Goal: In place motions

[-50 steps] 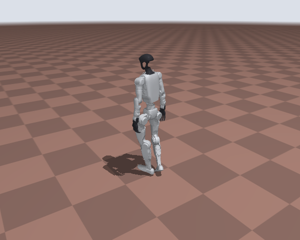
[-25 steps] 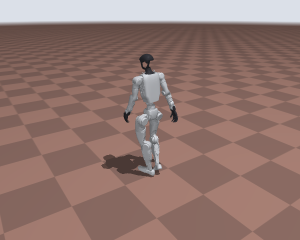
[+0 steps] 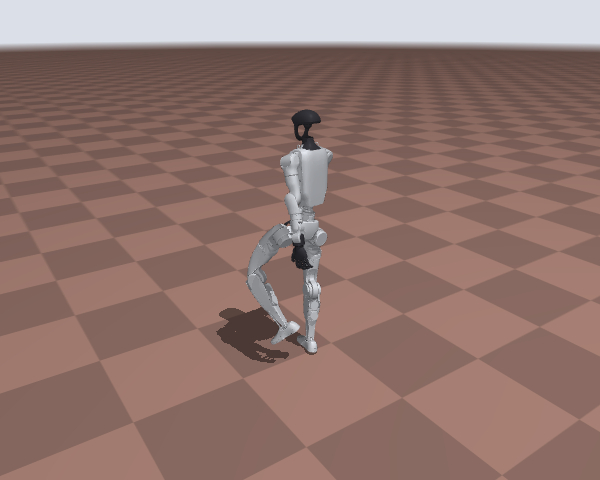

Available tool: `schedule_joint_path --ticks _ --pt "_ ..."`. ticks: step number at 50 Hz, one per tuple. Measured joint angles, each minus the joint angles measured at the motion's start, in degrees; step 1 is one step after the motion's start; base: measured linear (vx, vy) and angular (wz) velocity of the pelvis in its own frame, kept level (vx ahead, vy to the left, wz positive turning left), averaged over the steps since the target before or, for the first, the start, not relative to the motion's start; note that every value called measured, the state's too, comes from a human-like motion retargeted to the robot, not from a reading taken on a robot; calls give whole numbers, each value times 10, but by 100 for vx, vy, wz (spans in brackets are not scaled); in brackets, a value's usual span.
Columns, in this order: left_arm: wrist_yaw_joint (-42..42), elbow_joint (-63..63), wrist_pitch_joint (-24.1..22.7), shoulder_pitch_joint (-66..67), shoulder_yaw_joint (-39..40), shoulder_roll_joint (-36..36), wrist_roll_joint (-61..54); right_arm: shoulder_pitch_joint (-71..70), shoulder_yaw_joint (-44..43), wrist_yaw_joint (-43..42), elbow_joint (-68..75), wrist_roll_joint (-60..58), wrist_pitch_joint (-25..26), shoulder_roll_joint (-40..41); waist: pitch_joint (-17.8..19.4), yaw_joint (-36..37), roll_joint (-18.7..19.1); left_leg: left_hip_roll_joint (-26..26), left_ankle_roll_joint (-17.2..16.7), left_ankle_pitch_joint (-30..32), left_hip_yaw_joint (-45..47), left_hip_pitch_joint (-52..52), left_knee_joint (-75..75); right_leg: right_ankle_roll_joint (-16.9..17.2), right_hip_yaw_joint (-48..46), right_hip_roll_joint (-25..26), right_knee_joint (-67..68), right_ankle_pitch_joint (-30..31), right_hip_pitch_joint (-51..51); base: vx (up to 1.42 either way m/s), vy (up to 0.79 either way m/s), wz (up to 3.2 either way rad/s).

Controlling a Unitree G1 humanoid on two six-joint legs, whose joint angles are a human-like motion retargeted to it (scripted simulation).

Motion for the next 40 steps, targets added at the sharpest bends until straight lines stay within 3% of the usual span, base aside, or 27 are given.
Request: schedule_joint_path --ticks 6,12,17,23,25,28,32,37,40 --pt "-2 39 3 51 32 1 1 -61 -2 -9 -74 -6 -15 2 -4 39 2 21 -4 -53 -15 -133 172 -13 10 4 -1 -2 -4 0 0 0" --pt "-3 56 12 69 49 12 -3 -79 -18 -24 -93 -20 -32 8 -11 48 -1 21 -7 -56 0 -111 143 -7 -2 2 -1 -10 5 3 0 21" --pt "-10 35 9 65 61 9 1 -69 -30 -27 -32 -12 -29 17 -39 21 -1 -4 -12 -52 7 -23 4 8 -35 3 -13 -12 12 8 3 46" --pt "-17 12 3 44 42 8 6 -17 -43 -11 46 5 -21 14 -75 -5 -3 -122 -39 -58 -52 124 -309 24 -54 7 -13 -11 12 13 6 24" --pt "-16 7 2 31 28 10 10 3 -42 -14 68 -5 -20 8 -82 -11 3 -147 -36 -112 -75 181 -426 27 -56 17 -8 -12 12 14 15 0" --pt "-14 2 4 8 10 8 13 37 -34 -17 92 -28 -17 -1 -96 -30 15 -151 -1 -220 -23 252 -552 34 -58 32 1 -13 12 13 16 12" --pt "-19 11 13 -63 -9 2 10 88 -28 -20 91 -57 -17 -16 -102 -83 19 -176 61 -242 -50 272 -638 50 -75 27 18 -10 6 -3 20 63" --pt "-26 -10 17 -160 -58 14 32 160 -52 -18 70 -74 -23 -35 -87 -92 6 -189 71 -261 -75 260 -637 66 -94 7 58 8 -3 -3 15 35" --pt "-31 -48 21 -196 -80 14 29 203 -73 -6 62 -105 -19 -43 -81 -78 7 -181 67 -271 -65 259 -633 74 -96 -5 125 78 -30 5 16 -38"
